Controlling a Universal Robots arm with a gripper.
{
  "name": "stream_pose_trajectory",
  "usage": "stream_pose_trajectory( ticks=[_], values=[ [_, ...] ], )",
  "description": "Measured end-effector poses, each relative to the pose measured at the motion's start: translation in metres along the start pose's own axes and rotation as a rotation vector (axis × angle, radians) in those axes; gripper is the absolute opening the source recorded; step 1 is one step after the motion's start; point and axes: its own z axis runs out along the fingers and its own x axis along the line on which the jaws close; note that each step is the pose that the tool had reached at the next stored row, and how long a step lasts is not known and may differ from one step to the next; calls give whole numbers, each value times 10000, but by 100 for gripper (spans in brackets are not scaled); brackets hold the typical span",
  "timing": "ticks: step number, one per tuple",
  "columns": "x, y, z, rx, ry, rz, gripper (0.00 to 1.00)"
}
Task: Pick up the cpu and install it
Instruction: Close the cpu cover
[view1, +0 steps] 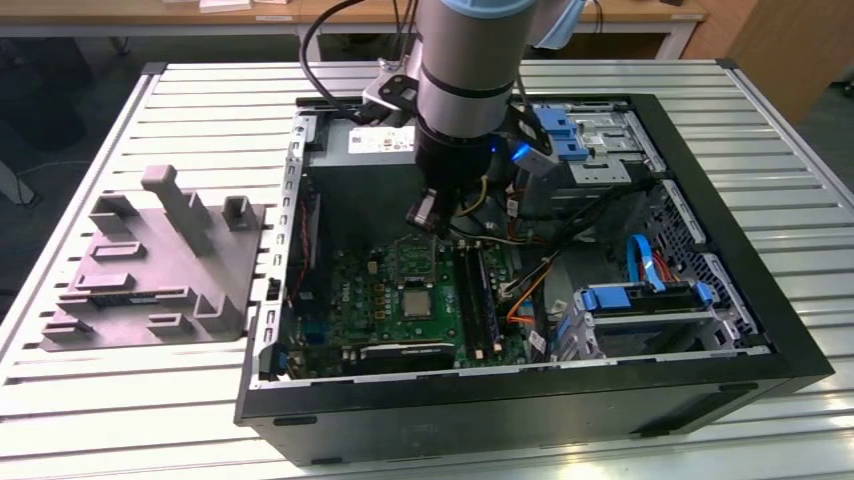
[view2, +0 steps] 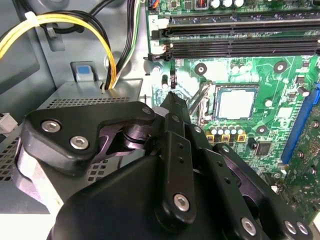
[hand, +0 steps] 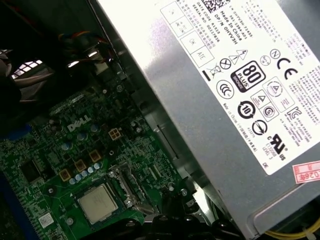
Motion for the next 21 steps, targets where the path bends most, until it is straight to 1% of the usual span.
stream_pose_trajectory(
  ticks=[2, 16, 21],
  values=[
    [0, 0, 0, -36, 24, 3, 11],
    [-2, 1, -18, -45, 27, -24, 11],
    [-7, -8, -20, -47, 53, -289, 11]
  ],
)
